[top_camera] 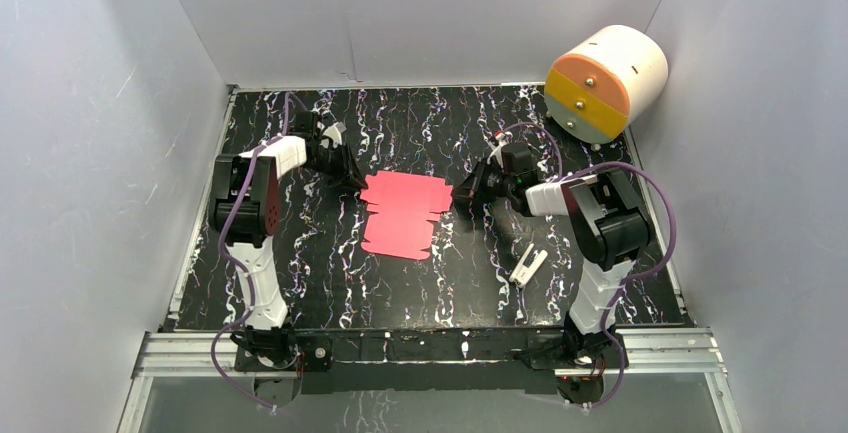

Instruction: Fold the paper box

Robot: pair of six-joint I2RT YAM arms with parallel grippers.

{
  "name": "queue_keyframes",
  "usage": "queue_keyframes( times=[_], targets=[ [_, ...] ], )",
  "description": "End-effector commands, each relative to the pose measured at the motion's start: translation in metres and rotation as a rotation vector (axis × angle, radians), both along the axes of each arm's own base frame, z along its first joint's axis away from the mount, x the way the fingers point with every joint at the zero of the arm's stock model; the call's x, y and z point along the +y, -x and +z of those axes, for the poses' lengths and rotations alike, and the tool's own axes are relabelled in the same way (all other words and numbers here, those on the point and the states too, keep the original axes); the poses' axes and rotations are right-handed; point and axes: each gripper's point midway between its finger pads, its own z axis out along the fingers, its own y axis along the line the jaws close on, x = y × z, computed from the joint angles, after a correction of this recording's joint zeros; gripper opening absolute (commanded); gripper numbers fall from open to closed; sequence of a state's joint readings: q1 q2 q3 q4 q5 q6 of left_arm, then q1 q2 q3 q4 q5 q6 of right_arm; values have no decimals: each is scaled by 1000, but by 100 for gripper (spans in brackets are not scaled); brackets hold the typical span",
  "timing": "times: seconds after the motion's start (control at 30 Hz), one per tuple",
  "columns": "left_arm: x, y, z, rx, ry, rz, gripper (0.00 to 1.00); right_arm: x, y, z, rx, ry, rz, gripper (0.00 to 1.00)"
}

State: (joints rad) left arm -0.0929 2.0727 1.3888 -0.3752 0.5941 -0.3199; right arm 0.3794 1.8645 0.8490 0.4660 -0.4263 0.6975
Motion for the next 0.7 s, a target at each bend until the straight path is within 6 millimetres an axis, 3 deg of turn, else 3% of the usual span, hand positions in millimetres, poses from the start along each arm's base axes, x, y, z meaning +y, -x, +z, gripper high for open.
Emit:
queue_keyframes(
  times=[0.0, 0.27, 0.5, 0.67],
  targets=[
    [-6, 18, 27, -1, 70, -4, 20, 10, -3, 31, -91, -53, 112, 0],
    [-12, 60, 37, 10, 102, 8, 7, 6, 14, 36, -96, -17, 186, 0],
    [-19, 102, 41, 25, 118, 33, 5, -5, 32, 24, -69, 46, 221, 0],
    [-13, 113, 32, 32, 87, 79, 12, -7, 33, 20, -65, 71, 227, 0]
  ],
)
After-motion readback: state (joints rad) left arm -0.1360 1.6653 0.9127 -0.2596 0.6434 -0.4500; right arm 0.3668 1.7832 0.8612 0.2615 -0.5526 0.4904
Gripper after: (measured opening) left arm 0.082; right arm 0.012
